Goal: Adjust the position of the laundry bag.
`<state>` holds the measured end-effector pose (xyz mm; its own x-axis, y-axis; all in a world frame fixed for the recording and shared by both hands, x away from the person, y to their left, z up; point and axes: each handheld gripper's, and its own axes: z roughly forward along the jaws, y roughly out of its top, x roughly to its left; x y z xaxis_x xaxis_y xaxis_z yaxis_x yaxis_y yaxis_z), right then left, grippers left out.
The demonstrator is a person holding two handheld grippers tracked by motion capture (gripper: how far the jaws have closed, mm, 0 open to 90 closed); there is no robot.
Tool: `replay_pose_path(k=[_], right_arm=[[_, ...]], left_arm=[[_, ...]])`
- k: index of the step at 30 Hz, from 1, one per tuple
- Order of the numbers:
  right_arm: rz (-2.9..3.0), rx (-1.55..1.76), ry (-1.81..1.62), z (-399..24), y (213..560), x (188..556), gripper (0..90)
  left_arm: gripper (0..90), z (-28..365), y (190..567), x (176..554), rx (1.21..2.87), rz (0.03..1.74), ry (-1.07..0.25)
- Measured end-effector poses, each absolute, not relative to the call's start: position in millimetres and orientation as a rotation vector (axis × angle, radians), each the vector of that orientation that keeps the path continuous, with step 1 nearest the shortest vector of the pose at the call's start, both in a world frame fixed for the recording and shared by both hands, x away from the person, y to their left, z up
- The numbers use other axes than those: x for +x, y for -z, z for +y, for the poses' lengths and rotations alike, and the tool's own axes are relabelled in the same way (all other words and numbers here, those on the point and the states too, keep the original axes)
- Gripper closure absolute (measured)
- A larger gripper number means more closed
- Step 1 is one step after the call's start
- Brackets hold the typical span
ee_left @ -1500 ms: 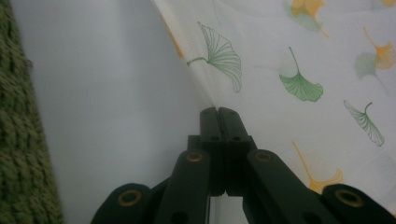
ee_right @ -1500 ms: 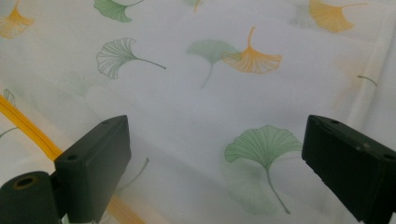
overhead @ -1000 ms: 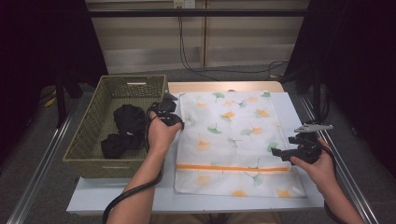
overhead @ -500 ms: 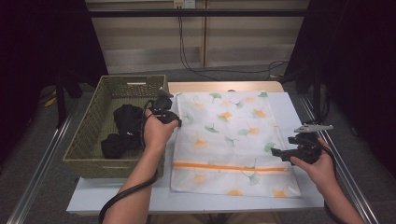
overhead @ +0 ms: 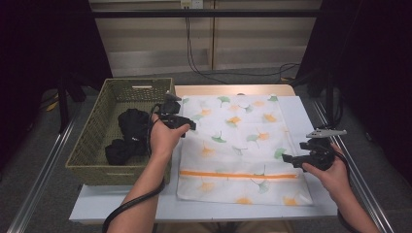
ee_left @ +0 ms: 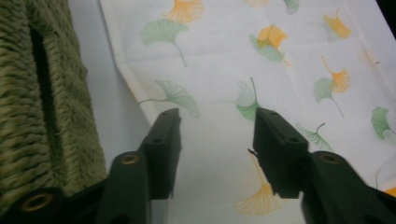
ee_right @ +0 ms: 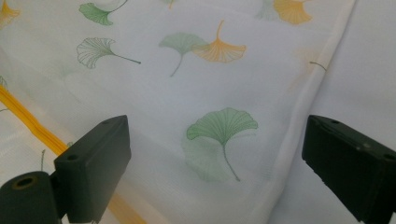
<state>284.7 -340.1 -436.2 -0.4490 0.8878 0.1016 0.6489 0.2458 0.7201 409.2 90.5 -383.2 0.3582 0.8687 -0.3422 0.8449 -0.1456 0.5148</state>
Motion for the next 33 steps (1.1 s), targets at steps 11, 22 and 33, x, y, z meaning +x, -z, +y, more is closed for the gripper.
replay_pose_path(k=[11,22,33], right_arm=[[2.19,1.441,-1.021,-344.7,436.8,278.6,7.8],[2.166,1.513,-1.022,-357.5,439.7,267.7,7.1],[2.169,1.557,-1.021,-365.5,438.2,259.8,7.5]], left_arm=[[26.6,67.3,388.1,397.6,2.005,1.312,-0.007],[20.7,49.5,402.7,380.3,2.051,1.182,0.034],[18.2,42.6,417.4,365.7,2.067,1.108,0.05]])
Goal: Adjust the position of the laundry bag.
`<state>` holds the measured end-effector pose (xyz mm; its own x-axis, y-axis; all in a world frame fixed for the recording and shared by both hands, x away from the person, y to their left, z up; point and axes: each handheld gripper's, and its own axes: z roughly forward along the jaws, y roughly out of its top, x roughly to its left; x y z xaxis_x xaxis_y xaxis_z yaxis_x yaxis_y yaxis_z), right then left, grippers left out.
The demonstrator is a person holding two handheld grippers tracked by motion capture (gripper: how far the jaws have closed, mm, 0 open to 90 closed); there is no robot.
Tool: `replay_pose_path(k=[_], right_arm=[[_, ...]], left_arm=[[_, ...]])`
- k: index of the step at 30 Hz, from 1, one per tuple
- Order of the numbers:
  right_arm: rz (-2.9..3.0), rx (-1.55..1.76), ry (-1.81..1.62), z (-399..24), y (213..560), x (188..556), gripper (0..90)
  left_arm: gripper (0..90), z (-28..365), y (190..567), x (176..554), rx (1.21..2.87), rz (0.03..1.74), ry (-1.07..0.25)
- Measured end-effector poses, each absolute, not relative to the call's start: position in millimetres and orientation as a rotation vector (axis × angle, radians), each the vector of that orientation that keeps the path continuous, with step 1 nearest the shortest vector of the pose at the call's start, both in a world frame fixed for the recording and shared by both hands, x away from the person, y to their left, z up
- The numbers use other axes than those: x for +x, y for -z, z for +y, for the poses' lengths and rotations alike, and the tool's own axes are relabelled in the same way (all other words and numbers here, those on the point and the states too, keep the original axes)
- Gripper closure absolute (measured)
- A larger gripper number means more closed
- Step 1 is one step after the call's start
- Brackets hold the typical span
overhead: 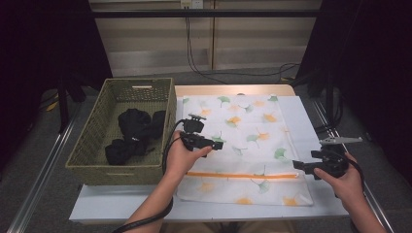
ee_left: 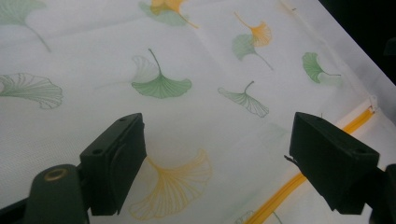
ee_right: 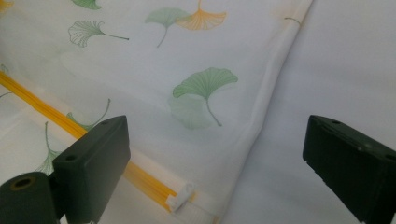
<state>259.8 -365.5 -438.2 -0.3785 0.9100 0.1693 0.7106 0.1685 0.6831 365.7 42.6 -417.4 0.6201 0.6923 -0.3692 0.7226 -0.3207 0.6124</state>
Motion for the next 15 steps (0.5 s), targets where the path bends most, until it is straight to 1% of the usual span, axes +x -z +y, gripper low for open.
replay_pose_path(k=[8,10,11,14,15], right_arm=[[2.22,1.566,-0.986,-366.2,441.5,252.4,8.7],[2.218,1.547,-1.011,-367.5,443.6,249.8,10.6],[2.215,1.546,-1.017,-368.0,444.7,249.4,11.3],[2.216,1.553,-1.031,-368.9,446.2,246.6,18.7],[2.205,1.544,-1.05,-369.2,446.7,245.9,19.8]], left_arm=[[17.0,43.2,426.8,359.2,2.089,1.083,0.052],[16.5,43.6,430.8,358.3,2.101,1.084,0.047],[16.4,43.6,433.6,358.3,2.11,1.083,0.07],[16.0,43.7,434.8,358.1,2.106,1.084,0.068],[15.9,43.7,435.3,357.9,2.1,1.09,0.063]])
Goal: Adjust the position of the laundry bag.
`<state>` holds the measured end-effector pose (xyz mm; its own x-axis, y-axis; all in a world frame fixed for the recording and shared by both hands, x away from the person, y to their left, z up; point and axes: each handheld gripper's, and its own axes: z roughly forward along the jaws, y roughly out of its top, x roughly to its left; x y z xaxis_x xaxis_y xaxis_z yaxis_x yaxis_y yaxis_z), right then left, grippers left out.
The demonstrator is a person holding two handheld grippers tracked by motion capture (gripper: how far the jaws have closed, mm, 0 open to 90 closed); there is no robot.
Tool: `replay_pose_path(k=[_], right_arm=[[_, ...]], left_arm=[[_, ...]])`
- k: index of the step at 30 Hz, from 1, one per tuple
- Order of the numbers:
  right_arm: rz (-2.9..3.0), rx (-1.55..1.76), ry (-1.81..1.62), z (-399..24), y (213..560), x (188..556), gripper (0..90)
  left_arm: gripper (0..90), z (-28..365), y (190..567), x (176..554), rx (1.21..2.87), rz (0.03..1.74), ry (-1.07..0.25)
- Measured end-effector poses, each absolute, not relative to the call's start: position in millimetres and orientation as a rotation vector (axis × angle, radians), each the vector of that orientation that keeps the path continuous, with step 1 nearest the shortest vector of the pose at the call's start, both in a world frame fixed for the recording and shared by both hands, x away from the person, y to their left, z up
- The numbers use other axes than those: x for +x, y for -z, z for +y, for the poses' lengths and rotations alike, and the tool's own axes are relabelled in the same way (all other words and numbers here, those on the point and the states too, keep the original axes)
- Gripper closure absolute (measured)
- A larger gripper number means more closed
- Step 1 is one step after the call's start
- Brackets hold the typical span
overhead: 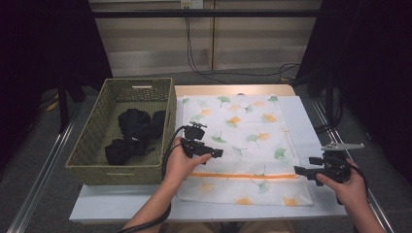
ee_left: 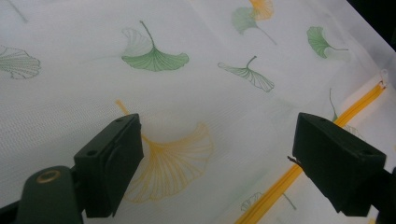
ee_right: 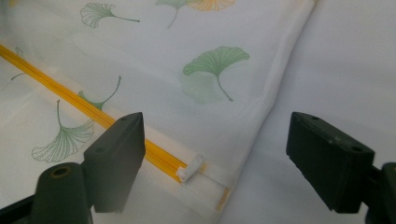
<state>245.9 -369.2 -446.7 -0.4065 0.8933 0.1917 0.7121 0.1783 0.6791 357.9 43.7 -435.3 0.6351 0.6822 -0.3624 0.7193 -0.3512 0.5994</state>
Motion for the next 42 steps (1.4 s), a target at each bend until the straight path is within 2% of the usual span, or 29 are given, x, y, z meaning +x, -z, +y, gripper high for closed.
replay_pose_path(k=[3,7,9,14,21,32,42], right_arm=[[2.212,1.549,-1.064,-369.0,447.3,242.6,28.4],[2.23,1.523,-1.061,-367.1,451.0,240.8,29.5],[2.238,1.528,-1.033,-366.3,453.1,238.8,33.3],[2.224,1.546,-1.066,-366.9,456.4,235.2,33.7],[2.234,1.585,-1.061,-367.7,457.5,234.2,42.5],[2.251,1.638,-1.018,-369.5,459.9,229.0,45.4],[2.257,1.671,-1.027,-370.4,468.1,227.7,44.4]], left_arm=[[15.6,44.6,437.6,357.4,2.102,1.084,0.07],[15.1,44.8,439.1,356.9,2.109,1.078,0.064],[14.8,45.2,439.0,357.0,2.107,1.072,0.069],[13.9,45.8,440.6,356.2,2.109,1.077,0.071],[13.9,48.5,441.4,355.7,2.114,1.072,0.061],[13.9,45.8,443.4,353.8,2.126,1.068,0.065],[13.9,47.4,441.6,352.4,2.135,1.06,0.062]])
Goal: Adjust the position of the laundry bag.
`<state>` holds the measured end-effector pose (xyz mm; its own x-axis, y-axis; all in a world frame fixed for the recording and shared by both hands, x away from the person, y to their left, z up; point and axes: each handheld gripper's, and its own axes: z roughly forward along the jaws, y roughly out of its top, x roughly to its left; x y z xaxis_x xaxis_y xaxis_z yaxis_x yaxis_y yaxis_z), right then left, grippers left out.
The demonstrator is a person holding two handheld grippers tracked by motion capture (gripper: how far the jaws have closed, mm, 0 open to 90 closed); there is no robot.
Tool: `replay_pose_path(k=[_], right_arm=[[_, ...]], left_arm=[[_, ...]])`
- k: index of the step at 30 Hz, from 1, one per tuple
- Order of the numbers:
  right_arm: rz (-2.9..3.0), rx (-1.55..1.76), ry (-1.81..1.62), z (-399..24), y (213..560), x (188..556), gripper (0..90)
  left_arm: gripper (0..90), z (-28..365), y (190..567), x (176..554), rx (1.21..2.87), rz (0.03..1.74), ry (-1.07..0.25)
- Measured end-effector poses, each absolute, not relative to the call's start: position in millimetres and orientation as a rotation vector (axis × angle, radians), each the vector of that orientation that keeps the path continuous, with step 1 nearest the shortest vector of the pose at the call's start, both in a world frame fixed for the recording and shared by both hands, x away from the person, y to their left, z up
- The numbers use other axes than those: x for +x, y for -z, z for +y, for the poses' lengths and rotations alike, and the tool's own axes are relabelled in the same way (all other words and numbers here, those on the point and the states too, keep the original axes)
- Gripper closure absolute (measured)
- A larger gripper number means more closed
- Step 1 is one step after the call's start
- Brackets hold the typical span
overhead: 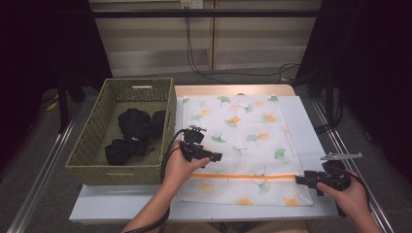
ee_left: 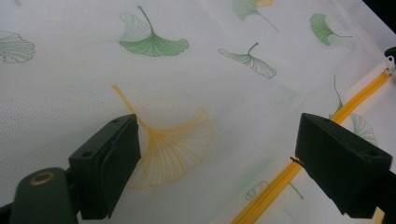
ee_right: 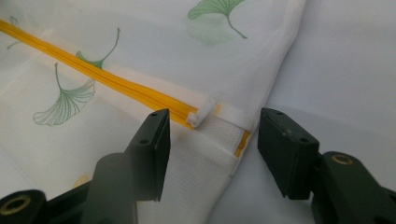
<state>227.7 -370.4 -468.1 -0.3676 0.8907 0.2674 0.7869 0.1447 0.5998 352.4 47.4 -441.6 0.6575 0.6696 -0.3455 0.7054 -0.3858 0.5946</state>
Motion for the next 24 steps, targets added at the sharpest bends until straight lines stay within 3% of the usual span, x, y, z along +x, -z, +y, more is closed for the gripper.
replay_pose_path(k=[8,11,12,16,24], right_arm=[[2.254,1.624,-0.966,-360.6,468.0,223.2,44.4],[2.248,1.606,-0.922,-356.8,467.5,222.3,47.2],[2.248,1.556,-0.855,-353.1,467.7,221.4,53.0],[2.247,1.514,-0.814,-349.3,467.9,220.0,53.6],[2.228,1.525,-0.745,-345.4,465.9,218.6,66.3]], left_arm=[[14.0,42.0,439.5,352.4,2.129,1.049,0.061],[14.0,41.7,439.7,352.6,2.112,1.062,0.06],[14.0,42.6,439.5,353.3,2.116,1.057,0.061],[14.0,43.1,439.4,353.7,2.115,1.056,0.061],[14.2,44.0,438.9,352.4,2.118,1.057,0.062]])
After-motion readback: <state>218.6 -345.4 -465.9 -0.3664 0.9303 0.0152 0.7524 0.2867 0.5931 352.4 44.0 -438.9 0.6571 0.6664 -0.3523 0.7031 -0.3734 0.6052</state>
